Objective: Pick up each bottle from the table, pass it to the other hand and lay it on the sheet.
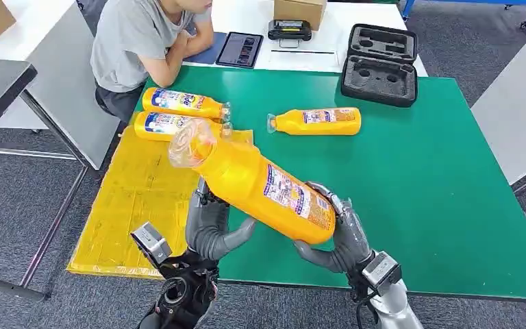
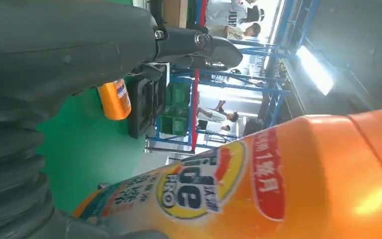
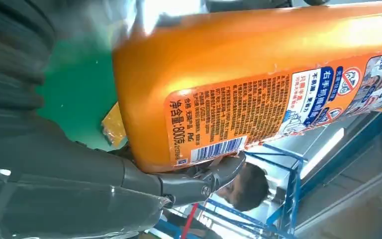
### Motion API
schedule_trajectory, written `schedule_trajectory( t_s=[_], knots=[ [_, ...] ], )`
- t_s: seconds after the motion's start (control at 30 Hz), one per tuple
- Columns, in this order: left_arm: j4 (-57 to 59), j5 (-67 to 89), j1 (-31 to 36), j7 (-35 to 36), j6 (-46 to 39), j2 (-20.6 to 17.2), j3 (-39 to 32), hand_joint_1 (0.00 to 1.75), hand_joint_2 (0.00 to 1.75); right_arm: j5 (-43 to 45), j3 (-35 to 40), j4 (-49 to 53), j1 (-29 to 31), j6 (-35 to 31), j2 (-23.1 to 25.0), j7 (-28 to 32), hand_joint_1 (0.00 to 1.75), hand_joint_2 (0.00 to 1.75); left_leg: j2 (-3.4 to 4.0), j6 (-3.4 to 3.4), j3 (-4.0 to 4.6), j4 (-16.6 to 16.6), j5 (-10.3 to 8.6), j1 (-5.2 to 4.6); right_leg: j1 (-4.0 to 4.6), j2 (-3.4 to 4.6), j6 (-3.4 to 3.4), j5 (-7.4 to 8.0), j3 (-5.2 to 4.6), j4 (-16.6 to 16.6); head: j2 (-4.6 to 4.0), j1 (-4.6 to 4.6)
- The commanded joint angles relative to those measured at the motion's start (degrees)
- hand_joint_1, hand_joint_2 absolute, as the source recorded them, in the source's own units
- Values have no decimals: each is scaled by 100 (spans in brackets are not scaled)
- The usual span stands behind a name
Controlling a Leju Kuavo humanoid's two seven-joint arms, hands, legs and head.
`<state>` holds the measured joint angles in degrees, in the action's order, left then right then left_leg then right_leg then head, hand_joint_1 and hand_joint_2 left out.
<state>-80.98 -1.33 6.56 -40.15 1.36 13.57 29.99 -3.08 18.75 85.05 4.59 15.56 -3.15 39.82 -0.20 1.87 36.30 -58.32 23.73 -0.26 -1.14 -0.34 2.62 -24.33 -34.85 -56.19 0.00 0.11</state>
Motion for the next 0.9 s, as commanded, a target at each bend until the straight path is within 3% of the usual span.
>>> schedule_trajectory(
  t_s=[0.03, 0.33, 0.37, 0.57, 0.6, 0.9],
  knots=[
    [241, 4, 117, 15, 23, -59, 72, 0, 175, 51, 164, -529, 315, 37, 19, 18, 175, 175, 14, -13, -48, 6, 17, 8, 8, 15, -15, -11, 45, 10, 0, 0],
    [211, 3, 156, 15, 1, -65, 71, 0, 175, -72, 214, -618, 345, -173, 27, 18, 175, 175, 8, -9, -23, 4, 8, 6, 6, 8, -10, -4, 22, 7, 0, 0],
    [211, 3, 156, 15, 1, -65, 71, 0, 175, -72, 214, -618, 345, -173, 27, 18, 175, 175, 14, -18, -63, 3, 25, 14, 15, 15, -20, -17, 62, 11, 0, 0],
    [211, 3, 156, 15, 1, -65, 71, 0, 175, -72, 214, -618, 345, -173, 27, 18, 175, 175, 5, -6, -12, 3, 4, 5, 5, 6, -7, -1, 12, 6, 0, 0],
    [211, 3, 156, 15, 1, -65, 71, 0, 175, -72, 214, -618, 345, -173, 27, 18, 175, 175, 13, -17, -54, 2, 22, 13, 14, 14, -19, -15, 53, 10, 0, -2],
    [175, -7, 134, 15, 80, -117, 91, 0, 175, -171, 161, -798, 307, -386, -102, 18, 175, 175, 4, -11, -38, 5, 13, 7, 7, 5, -12, -10, 38, 10, 0, -2]
  ],
)
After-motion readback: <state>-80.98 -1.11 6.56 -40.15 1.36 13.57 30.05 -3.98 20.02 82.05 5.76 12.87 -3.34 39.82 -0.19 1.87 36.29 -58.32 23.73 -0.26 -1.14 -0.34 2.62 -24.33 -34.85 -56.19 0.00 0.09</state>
